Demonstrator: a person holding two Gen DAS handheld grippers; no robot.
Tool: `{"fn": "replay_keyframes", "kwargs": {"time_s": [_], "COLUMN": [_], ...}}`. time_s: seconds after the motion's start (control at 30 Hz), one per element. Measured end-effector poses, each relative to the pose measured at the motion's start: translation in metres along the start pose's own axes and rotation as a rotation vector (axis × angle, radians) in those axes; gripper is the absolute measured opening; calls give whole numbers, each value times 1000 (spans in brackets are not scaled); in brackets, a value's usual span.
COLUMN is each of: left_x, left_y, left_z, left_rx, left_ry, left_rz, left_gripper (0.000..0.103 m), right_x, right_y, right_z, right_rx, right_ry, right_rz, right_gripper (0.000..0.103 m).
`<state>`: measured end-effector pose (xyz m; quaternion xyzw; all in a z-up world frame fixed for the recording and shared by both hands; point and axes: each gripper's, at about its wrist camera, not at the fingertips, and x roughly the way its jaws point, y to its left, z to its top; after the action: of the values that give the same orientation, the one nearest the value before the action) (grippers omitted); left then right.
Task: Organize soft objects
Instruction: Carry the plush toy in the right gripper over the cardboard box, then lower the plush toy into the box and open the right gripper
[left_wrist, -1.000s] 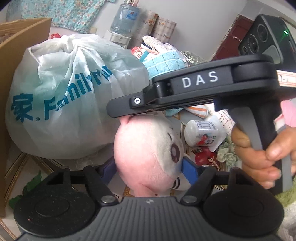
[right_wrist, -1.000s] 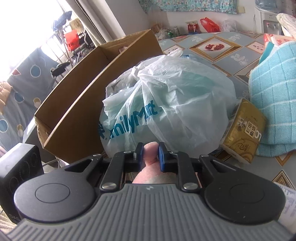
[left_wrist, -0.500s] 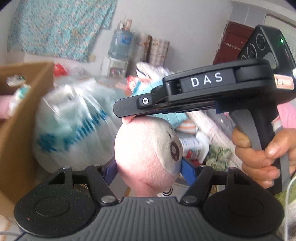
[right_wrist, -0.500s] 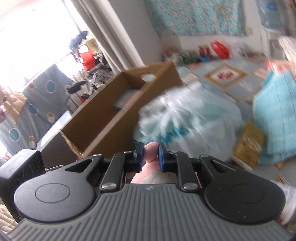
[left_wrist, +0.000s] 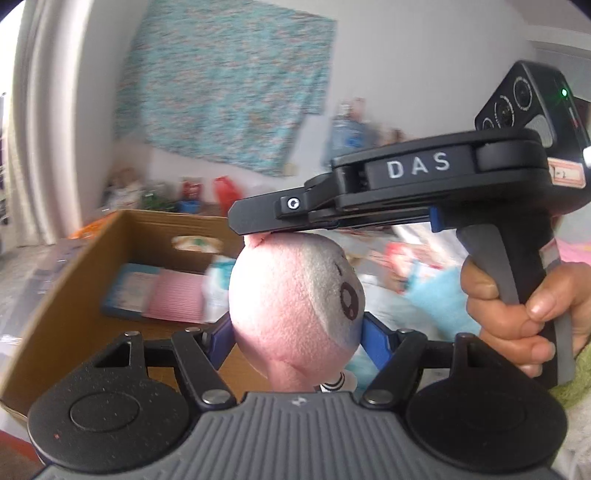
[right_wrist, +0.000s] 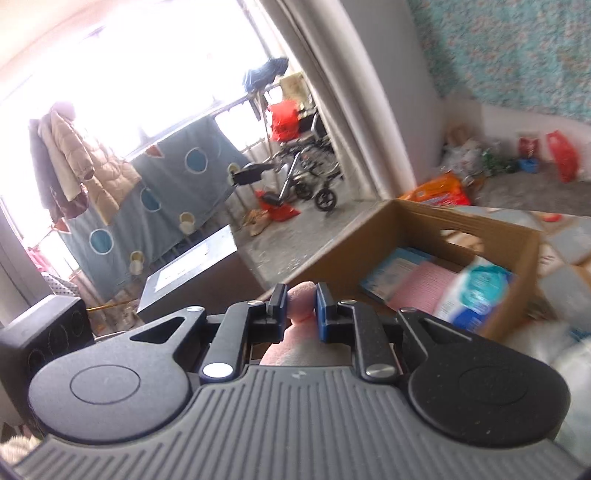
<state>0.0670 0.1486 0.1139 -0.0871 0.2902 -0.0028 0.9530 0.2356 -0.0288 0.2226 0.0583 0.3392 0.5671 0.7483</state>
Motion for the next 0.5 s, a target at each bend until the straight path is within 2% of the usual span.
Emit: {"fn": "replay_keyframes", "kwargs": {"time_s": [0.13,0.23,0.5], "left_x": [32,61,108], "left_y": [35,55,104], "left_z": [18,25,30], "left_rx": [-28,-35,-98], "left_ry": [53,106,258], "left_rz": [87,147,243], "left_gripper": [72,72,75], "right_x": [64,115,216], "right_y": [-8,-21,-58], "right_z": [32,43,40], "right_rx": [41,70,175], "right_ry": [70,121,233], "right_rz": [9,-11,-15], "right_gripper": [15,15,14]}}
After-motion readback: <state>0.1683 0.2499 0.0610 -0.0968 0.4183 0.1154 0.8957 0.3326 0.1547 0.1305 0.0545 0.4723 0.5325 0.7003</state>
